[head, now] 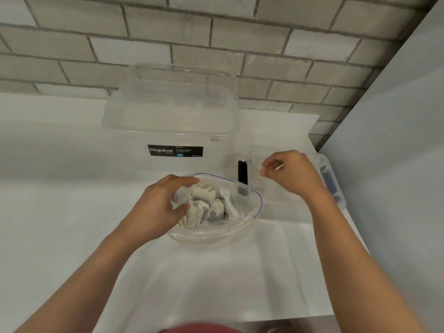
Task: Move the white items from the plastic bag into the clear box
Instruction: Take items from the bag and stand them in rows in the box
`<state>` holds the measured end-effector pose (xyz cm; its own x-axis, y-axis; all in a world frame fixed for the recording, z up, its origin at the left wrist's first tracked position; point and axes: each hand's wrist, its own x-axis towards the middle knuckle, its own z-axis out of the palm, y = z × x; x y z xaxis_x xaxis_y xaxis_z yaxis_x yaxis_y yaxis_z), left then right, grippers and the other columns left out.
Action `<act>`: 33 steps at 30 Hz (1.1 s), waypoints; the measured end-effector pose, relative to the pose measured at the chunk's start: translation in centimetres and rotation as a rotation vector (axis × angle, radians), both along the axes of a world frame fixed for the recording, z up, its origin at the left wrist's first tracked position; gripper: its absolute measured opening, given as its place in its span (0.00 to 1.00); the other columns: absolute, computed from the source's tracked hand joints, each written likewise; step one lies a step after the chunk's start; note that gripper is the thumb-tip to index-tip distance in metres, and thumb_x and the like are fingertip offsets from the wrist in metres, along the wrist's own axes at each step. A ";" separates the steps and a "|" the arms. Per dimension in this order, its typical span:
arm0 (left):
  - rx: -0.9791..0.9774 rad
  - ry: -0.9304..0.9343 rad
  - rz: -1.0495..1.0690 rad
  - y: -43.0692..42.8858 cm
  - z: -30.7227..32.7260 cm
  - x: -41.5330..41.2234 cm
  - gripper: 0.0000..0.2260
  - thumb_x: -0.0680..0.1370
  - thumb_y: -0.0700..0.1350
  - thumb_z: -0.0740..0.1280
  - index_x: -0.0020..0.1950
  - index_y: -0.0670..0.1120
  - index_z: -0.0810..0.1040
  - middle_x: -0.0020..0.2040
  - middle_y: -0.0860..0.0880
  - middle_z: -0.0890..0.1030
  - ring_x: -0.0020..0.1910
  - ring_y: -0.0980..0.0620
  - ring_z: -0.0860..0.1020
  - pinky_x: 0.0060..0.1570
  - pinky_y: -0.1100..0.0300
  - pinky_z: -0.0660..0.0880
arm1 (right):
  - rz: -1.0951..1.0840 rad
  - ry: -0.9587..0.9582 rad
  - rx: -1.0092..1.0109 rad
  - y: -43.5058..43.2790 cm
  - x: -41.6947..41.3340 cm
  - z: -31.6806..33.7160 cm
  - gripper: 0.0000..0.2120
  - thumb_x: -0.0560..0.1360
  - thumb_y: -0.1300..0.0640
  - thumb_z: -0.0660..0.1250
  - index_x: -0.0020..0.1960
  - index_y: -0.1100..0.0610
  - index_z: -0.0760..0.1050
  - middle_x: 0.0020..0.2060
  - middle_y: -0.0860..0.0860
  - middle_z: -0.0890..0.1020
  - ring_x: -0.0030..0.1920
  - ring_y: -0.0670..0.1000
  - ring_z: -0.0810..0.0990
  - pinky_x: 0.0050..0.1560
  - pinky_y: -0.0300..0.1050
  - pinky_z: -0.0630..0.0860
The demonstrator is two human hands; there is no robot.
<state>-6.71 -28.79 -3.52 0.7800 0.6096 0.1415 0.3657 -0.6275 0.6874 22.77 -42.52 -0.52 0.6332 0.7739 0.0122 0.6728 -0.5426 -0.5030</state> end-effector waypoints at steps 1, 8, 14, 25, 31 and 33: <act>-0.003 0.000 -0.005 0.0 0.0 -0.1 0.25 0.74 0.38 0.72 0.66 0.60 0.76 0.54 0.62 0.77 0.44 0.58 0.75 0.41 0.73 0.68 | -0.012 0.000 0.109 -0.6 -1.3 1.1 0.04 0.71 0.47 0.77 0.45 0.44 0.83 0.37 0.39 0.83 0.42 0.42 0.81 0.48 0.42 0.78; -0.020 -0.002 -0.026 0.0 0.0 -0.1 0.28 0.72 0.31 0.65 0.65 0.56 0.77 0.57 0.59 0.78 0.45 0.58 0.76 0.44 0.75 0.68 | 0.234 0.192 0.321 -1.0 -11.5 3.0 0.03 0.74 0.54 0.76 0.47 0.48 0.86 0.38 0.41 0.85 0.41 0.43 0.83 0.44 0.32 0.77; -0.013 0.006 -0.062 0.2 -0.7 -0.3 0.30 0.70 0.29 0.63 0.68 0.54 0.75 0.57 0.57 0.78 0.40 0.60 0.74 0.41 0.74 0.68 | 0.344 -0.049 -0.156 2.4 -13.1 -3.0 0.11 0.75 0.59 0.67 0.46 0.48 0.86 0.40 0.44 0.85 0.43 0.47 0.82 0.41 0.41 0.75; -0.065 -0.002 -0.082 0.2 -1.8 -0.4 0.30 0.71 0.30 0.63 0.70 0.53 0.73 0.59 0.54 0.77 0.44 0.68 0.73 0.44 0.77 0.66 | 0.207 -0.071 -0.246 4.8 -14.1 -6.9 0.09 0.75 0.53 0.67 0.52 0.44 0.84 0.49 0.47 0.86 0.52 0.55 0.82 0.46 0.48 0.80; -0.069 -0.018 -0.078 0.6 -1.7 -0.3 0.29 0.72 0.33 0.65 0.70 0.54 0.73 0.58 0.55 0.77 0.41 0.59 0.74 0.43 0.76 0.67 | 0.205 -0.156 -0.209 3.4 -14.1 -5.9 0.07 0.75 0.56 0.65 0.47 0.48 0.82 0.43 0.49 0.85 0.47 0.58 0.82 0.44 0.51 0.80; -0.069 -0.020 -0.081 0.6 -1.5 -0.2 0.28 0.72 0.33 0.66 0.69 0.54 0.74 0.58 0.56 0.77 0.41 0.59 0.74 0.43 0.77 0.66 | 0.196 -0.173 -0.194 3.0 -14.0 -5.2 0.07 0.74 0.58 0.65 0.46 0.49 0.82 0.41 0.49 0.84 0.45 0.56 0.82 0.43 0.50 0.80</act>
